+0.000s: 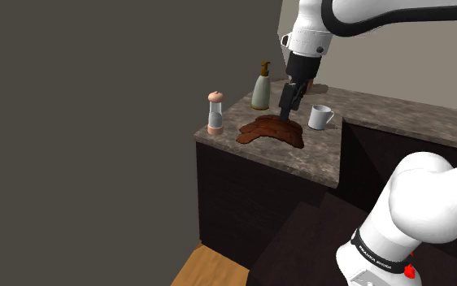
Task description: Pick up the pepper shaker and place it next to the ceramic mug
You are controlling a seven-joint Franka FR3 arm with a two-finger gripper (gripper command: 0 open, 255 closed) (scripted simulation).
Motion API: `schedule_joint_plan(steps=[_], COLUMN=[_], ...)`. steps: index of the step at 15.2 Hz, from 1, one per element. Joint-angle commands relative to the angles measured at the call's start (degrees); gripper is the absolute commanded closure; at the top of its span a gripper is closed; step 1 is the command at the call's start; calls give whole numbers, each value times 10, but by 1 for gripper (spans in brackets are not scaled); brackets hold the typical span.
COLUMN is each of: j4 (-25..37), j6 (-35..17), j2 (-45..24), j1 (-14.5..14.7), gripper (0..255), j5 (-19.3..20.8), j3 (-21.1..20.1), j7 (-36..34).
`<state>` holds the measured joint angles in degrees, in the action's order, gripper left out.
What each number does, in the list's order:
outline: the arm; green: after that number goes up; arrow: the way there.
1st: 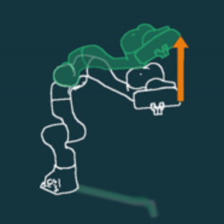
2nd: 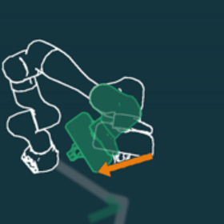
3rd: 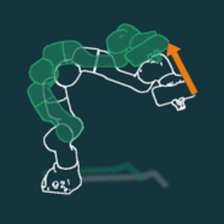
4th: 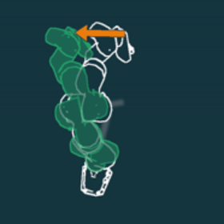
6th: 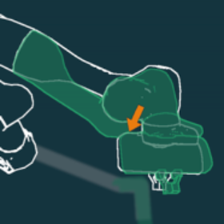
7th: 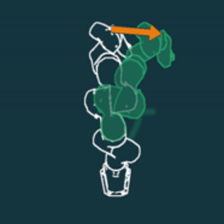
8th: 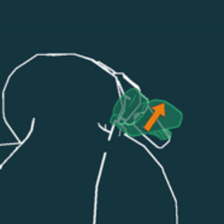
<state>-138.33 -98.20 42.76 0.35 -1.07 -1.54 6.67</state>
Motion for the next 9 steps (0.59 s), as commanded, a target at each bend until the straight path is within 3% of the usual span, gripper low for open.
schedule_joint_plan(steps=[1, 9], j4=[0, 96], j6=[0, -90], j2=[0, -168], j1=[0, -7], gripper=[0, 0], j5=[0, 10], j3=[0, 31], j7=[0, 48])
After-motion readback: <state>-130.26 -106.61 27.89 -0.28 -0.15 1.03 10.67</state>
